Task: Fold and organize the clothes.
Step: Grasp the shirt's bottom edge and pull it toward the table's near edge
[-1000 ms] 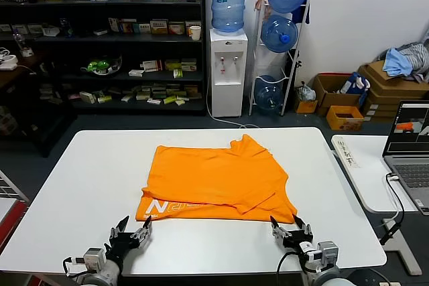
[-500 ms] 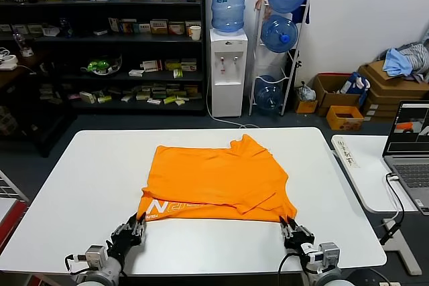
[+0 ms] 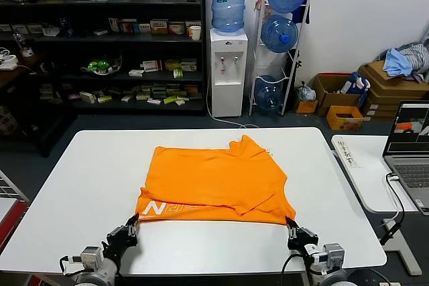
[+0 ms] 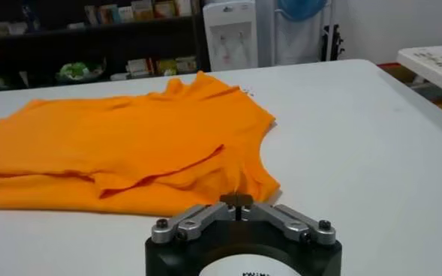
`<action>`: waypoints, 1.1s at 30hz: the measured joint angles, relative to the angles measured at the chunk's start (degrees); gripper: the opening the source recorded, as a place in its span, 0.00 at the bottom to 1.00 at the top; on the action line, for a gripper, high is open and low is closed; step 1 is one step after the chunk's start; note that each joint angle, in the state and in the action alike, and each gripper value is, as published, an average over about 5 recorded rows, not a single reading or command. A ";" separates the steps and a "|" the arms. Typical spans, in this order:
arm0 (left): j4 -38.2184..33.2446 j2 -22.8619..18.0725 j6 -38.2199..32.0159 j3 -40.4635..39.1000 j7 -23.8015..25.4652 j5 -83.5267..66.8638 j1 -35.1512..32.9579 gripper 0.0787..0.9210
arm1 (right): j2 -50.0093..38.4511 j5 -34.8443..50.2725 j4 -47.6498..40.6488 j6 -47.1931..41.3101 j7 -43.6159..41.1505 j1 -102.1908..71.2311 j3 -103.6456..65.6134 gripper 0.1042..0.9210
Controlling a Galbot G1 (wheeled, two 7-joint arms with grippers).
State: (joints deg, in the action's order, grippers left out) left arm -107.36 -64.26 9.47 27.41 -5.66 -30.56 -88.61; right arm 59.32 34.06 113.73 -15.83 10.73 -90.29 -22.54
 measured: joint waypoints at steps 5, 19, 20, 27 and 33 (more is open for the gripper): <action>-3.11 2.42 1.53 1.10 -1.90 -3.11 -2.18 0.01 | -2.62 1.95 3.66 -1.12 1.76 -3.68 -0.64 0.02; -12.58 8.38 4.59 3.23 -7.12 -8.82 -11.63 0.01 | -6.80 5.48 11.42 -3.44 6.60 -12.50 -2.02 0.02; -13.17 8.58 4.74 3.27 -7.37 -8.99 -12.36 0.01 | -6.96 5.60 11.81 -3.57 6.91 -12.94 -2.11 0.02; -16.63 9.72 5.62 3.96 -8.47 -9.73 -16.92 0.03 | -7.45 5.56 13.62 -4.01 8.96 -15.09 -2.34 0.05; -18.26 10.63 6.48 4.76 -9.56 -10.64 -18.23 0.20 | -8.27 4.59 14.74 -3.89 10.32 -15.11 -2.83 0.24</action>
State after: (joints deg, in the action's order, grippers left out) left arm -125.62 -53.63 15.95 32.17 -15.22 -41.20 -106.84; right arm 51.05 38.64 128.47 -19.73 21.05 -105.41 -25.37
